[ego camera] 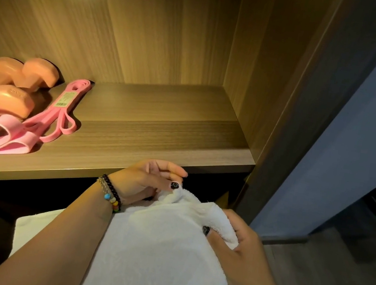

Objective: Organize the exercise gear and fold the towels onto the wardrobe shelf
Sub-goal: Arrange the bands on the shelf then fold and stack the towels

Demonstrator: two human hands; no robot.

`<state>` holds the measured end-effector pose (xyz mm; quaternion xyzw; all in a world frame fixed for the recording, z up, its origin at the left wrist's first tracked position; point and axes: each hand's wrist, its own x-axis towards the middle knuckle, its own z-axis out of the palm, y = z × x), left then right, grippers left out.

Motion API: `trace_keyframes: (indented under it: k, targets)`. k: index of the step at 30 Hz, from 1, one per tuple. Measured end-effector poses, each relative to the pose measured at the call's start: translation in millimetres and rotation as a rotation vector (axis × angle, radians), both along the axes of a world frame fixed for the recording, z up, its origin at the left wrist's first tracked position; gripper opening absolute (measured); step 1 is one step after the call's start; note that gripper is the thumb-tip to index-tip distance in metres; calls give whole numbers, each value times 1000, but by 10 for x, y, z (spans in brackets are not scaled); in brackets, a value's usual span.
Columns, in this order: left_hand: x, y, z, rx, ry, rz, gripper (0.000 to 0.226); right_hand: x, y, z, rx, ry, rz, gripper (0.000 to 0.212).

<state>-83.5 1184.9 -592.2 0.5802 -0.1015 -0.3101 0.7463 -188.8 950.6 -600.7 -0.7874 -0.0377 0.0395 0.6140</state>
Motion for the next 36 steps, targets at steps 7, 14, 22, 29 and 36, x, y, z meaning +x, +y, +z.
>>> trace_keyframes:
  k: [7,14,22,29,36]
  targets:
    - [-45,-37,60,602,-424,84,44,-29,-36,-31,-33,-17,65,24]
    - [-121,-147,142,747,-357,62,32,-56,-22,-31,-10,-19,80,23]
    - [-156,-119,67,621,-336,79,23,3,117,30,-6,-34,-18,4]
    - [-112,20,88,453,-191,138,16,-55,50,58,32,-11,3,34]
    - [-72,41,10,502,-131,118,51,-35,106,50,58,-40,-66,36]
